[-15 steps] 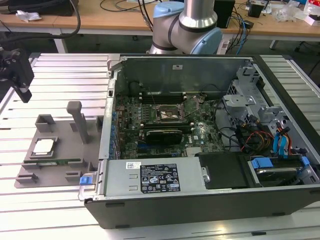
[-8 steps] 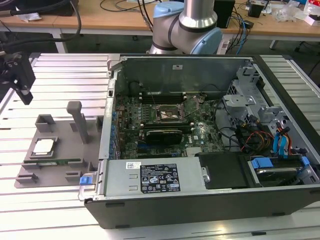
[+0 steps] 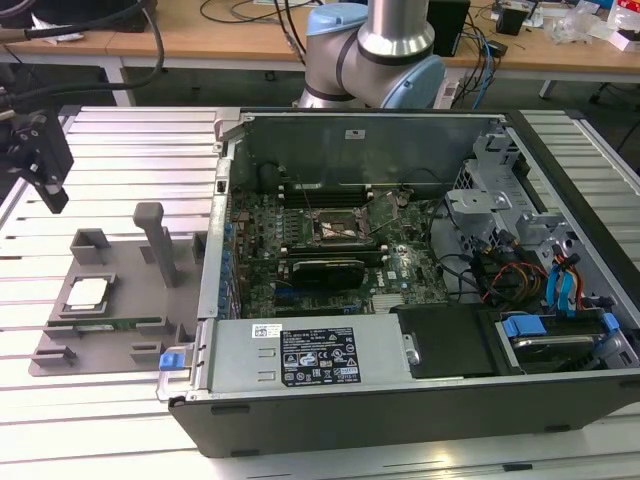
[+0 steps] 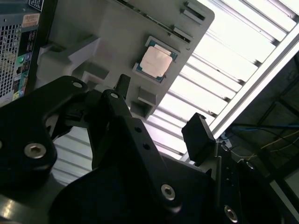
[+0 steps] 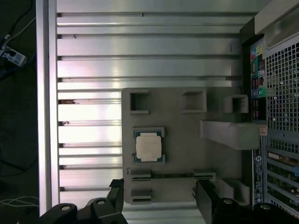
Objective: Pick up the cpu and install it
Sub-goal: 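Pick up the cpu and move it towards the insertion slot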
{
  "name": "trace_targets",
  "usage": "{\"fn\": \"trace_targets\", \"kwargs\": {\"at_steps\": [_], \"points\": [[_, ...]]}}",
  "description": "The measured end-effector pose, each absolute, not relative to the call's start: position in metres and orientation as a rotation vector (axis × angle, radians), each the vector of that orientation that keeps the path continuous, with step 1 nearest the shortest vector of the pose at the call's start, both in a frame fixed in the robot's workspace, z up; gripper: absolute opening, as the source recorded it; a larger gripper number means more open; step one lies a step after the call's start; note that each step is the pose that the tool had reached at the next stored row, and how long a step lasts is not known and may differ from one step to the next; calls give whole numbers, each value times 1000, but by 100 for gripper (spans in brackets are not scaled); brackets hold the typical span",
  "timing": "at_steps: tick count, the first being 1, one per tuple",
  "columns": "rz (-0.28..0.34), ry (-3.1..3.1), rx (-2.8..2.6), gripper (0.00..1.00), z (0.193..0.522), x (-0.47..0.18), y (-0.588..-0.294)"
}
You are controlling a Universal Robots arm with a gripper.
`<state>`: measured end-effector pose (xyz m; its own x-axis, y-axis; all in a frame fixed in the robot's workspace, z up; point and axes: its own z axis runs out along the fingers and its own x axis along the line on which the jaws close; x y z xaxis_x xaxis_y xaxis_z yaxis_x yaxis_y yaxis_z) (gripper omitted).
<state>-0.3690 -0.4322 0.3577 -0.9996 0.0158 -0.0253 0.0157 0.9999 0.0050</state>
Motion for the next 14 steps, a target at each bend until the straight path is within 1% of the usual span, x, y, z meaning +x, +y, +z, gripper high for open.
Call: {"fn": "trace_targets", "kwargs": {"at_steps": [14], "points": [[7, 3116, 24, 72, 344, -369, -432]]}}
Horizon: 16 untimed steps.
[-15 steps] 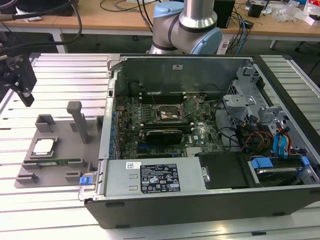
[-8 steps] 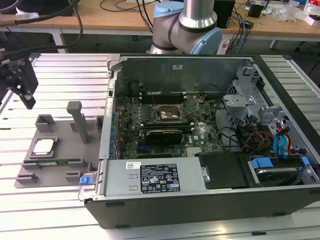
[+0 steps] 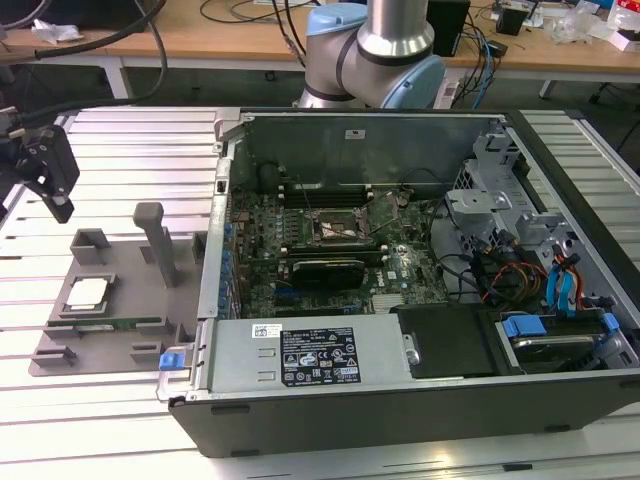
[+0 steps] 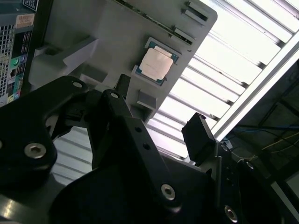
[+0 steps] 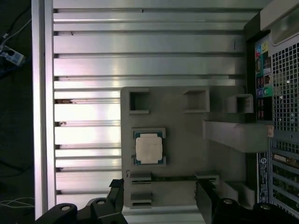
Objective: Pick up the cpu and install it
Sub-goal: 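Pick up the cpu and move it towards the insertion slot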
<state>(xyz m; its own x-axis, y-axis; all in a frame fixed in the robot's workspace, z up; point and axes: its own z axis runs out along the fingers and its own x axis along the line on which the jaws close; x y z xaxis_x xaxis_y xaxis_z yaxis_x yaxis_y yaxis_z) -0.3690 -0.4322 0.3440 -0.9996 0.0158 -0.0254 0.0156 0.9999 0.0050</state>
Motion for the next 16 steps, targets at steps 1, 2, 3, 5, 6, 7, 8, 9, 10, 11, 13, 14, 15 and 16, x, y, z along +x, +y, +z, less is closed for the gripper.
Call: {"fn": "trace_targets", "kwargs": {"at_steps": [1, 2, 3, 5, 6, 7, 8, 9, 10, 11, 13, 14, 15, 16], "points": [[7, 3116, 24, 72, 343, -369, -432], [8, 3116, 24, 72, 341, -369, -432], [8, 3116, 24, 72, 341, -369, -432], [7, 3116, 25, 72, 339, -369, -432], [7, 3116, 24, 72, 339, -369, -432], [8, 3116, 25, 72, 338, -369, -432], [7, 3116, 24, 72, 337, -369, -432], [7, 3116, 24, 72, 337, -369, -432], [7, 3116, 24, 72, 336, -369, -432], [7, 3116, 24, 72, 335, -369, -432], [7, 3116, 24, 72, 334, -369, -432], [7, 3116, 24, 72, 333, -369, -432], [8, 3116, 24, 72, 332, -369, -432], [7, 3116, 24, 72, 331, -369, -432]]}}
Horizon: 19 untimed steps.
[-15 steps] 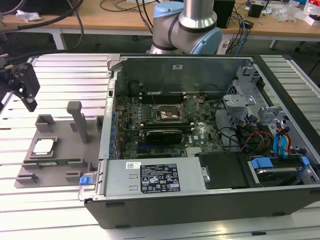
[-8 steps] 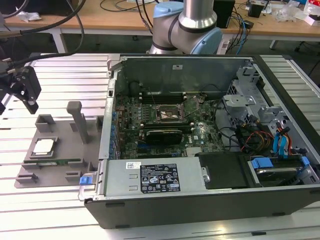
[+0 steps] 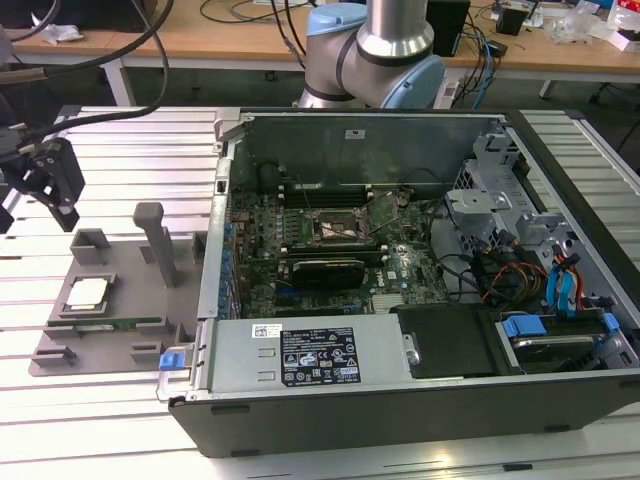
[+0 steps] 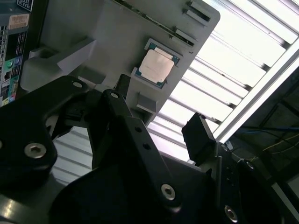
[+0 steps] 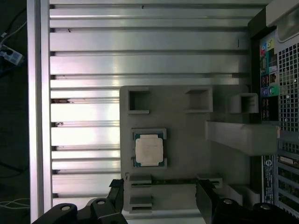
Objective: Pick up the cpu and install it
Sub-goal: 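Pick up the cpu and move it towards the insertion slot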
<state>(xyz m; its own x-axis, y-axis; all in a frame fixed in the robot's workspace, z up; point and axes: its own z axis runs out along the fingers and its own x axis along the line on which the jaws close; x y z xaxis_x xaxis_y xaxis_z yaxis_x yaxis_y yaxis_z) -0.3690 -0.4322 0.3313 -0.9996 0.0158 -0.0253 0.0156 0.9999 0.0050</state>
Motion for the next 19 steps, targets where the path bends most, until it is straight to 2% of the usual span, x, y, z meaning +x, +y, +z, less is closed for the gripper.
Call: {"fn": "trace_targets", "kwargs": {"at_steps": [19], "points": [[8, 3116, 24, 72, 309, -369, -432]]}}
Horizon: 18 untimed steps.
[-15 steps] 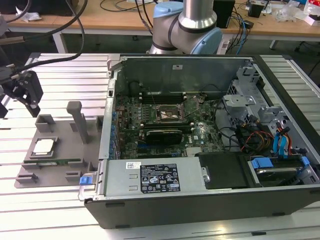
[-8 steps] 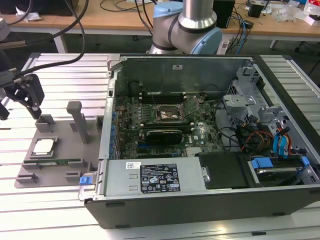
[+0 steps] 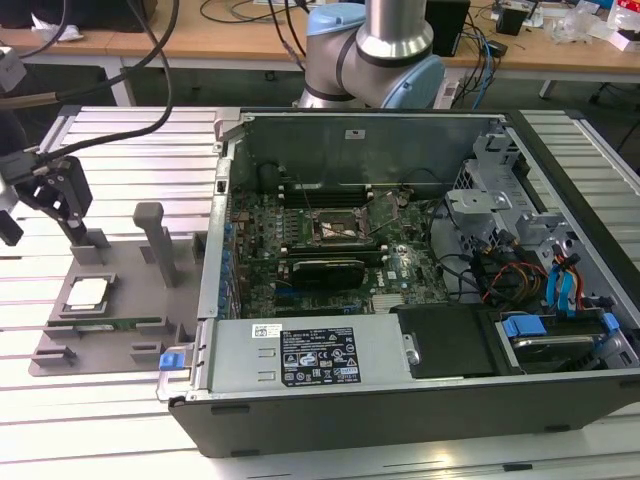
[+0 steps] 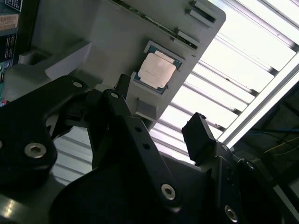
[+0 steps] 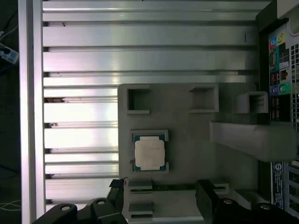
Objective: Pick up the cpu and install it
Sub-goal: 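Pick up the cpu and move it towards the insertion slot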
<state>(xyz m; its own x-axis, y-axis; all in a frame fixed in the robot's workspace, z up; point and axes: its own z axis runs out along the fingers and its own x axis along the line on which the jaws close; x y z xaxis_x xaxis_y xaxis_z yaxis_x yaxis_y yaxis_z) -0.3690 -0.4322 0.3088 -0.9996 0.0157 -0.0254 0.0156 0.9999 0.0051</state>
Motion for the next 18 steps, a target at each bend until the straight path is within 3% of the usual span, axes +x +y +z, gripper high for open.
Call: {"fn": "trace_targets", "kwargs": {"at_steps": [18], "points": [[8, 3116, 24, 72, 283, -369, -432]]}}
